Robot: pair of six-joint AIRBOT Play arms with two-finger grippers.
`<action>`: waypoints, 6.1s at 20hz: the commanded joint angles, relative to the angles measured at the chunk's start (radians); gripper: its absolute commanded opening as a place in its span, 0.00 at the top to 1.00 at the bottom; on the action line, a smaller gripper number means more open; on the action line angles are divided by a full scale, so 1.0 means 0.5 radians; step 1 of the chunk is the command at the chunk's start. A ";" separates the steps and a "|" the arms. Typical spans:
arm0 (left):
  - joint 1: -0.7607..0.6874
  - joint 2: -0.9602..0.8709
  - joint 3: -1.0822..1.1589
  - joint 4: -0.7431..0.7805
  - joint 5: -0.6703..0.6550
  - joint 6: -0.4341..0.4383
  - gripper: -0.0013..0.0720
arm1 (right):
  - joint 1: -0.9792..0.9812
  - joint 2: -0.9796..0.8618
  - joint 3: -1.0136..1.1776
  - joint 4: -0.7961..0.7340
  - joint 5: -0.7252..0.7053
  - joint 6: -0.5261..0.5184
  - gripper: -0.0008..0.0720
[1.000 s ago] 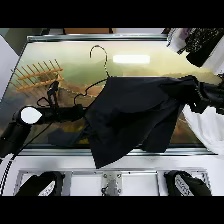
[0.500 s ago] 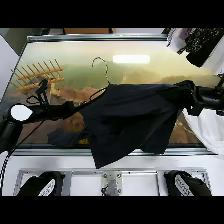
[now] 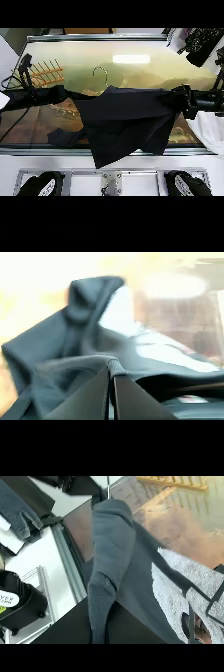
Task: Fold the clothes and pants, and hang the long-sleeved shirts on hangers.
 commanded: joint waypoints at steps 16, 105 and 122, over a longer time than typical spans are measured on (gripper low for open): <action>0.027 -0.662 1.801 0.200 -0.844 0.020 0.97 | 0.225 -0.060 -0.004 0.214 -0.239 -0.145 0.98; 0.449 0.020 0.410 -0.494 -0.163 0.293 0.96 | -1.766 0.298 0.665 -0.577 -3.091 0.078 0.98; 0.449 0.020 0.410 -0.497 -0.171 0.291 0.96 | -2.319 0.127 0.661 -0.571 -2.695 0.085 0.98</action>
